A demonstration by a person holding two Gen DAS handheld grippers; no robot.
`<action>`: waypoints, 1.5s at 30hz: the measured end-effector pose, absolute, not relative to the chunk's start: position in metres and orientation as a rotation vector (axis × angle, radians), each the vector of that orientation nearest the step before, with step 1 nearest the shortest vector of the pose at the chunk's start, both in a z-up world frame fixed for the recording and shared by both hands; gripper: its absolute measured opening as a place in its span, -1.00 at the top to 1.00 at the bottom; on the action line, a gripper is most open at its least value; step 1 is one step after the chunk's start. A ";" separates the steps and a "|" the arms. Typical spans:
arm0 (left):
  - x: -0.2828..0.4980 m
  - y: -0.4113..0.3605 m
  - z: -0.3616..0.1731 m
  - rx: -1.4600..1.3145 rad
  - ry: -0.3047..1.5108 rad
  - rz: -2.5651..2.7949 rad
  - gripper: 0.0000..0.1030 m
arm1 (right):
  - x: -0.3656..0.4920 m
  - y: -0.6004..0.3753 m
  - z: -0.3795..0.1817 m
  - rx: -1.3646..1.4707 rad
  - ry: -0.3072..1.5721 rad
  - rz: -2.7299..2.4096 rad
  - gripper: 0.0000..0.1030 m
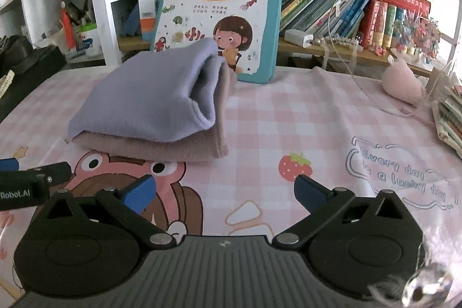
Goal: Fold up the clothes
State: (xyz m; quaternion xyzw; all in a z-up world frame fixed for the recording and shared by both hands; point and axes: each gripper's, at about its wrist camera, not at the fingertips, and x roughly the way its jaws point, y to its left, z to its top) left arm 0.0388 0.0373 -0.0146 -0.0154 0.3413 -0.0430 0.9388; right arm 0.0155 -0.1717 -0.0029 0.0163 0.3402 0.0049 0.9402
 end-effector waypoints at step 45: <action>0.035 0.034 -0.017 -0.028 0.729 -0.143 -1.00 | 0.014 -0.167 -0.009 0.037 0.741 0.008 -1.00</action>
